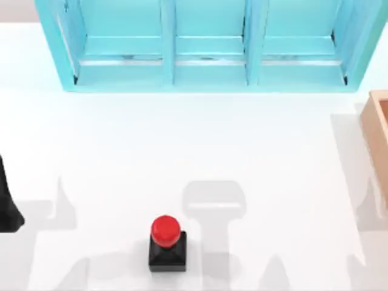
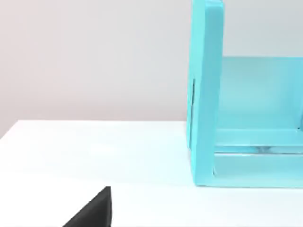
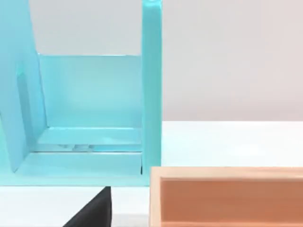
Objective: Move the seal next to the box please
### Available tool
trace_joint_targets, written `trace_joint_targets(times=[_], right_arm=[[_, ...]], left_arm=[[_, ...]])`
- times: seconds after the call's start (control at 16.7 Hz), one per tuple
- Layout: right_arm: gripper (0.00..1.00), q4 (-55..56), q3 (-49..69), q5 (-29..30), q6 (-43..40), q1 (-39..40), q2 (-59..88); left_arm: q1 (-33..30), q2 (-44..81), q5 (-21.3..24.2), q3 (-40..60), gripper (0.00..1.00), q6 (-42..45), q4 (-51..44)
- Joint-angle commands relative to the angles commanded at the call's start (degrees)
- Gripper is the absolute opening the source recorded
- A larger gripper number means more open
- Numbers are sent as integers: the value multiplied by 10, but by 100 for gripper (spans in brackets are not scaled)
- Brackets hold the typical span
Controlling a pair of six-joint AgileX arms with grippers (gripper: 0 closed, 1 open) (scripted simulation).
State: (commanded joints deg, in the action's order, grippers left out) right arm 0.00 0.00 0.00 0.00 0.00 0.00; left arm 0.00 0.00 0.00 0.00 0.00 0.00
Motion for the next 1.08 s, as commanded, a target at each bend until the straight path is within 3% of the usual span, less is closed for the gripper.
trace_joint_targets(times=[0.24, 0.48, 1.08], right_arm=[[100, -10, 17, 0, 7, 6, 15], [100, -68, 109, 3, 49, 44, 106], [100, -383, 565, 12, 273, 252, 584]], left_arm=[[0, 0, 0, 0, 100, 0, 0], [0, 0, 0, 0, 100, 0, 0], [0, 0, 0, 0, 100, 0, 0]])
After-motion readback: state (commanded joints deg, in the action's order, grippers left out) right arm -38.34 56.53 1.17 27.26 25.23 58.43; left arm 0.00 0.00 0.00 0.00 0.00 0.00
